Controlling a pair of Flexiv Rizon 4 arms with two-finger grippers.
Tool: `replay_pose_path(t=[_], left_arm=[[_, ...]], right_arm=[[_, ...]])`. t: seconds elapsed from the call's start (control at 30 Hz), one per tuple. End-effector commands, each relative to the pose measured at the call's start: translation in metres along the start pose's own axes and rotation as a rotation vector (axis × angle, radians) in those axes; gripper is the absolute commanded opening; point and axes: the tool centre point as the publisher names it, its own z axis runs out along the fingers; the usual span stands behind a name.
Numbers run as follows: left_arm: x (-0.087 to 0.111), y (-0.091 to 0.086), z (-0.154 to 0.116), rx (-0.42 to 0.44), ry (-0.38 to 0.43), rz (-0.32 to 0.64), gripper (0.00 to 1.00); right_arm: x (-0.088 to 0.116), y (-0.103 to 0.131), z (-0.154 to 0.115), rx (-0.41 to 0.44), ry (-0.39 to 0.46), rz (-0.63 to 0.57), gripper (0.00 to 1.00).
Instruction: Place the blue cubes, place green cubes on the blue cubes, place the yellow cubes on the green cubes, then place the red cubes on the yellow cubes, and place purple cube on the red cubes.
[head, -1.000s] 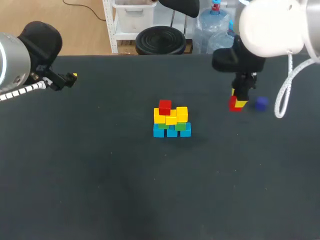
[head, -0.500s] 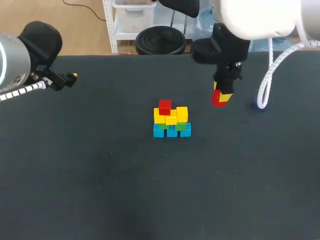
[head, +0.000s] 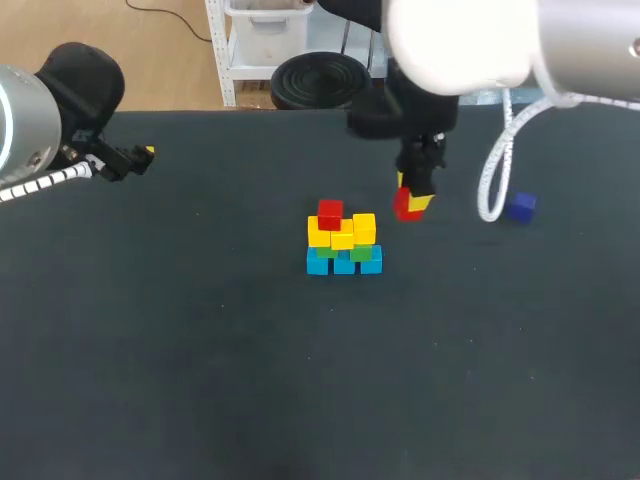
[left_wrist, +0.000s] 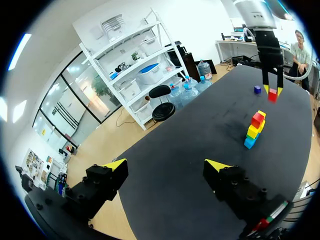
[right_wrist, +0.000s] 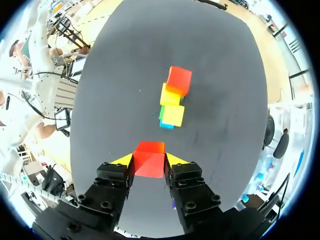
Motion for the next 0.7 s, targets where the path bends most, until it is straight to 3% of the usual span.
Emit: replay_pose_path(t=[0.03,0.37,0.7], left_arm=[[0.001,-0.001,0.000,-0.004,-0.003,-0.002,1.00],[0.001,-0.001,0.000,-0.004,-0.003,-0.002,1.00],[0.001,-0.001,0.000,-0.004,-0.003,-0.002,1.00]], right_arm=[[-0.011,-0.008,0.000,-0.024,0.000,-0.006,0.00],[-0.027,-0.013,0.010,-0.087,-0.031,0.001,0.00],[-0.038,-0.015,0.010,-0.107,0.015,0.043,0.00]])
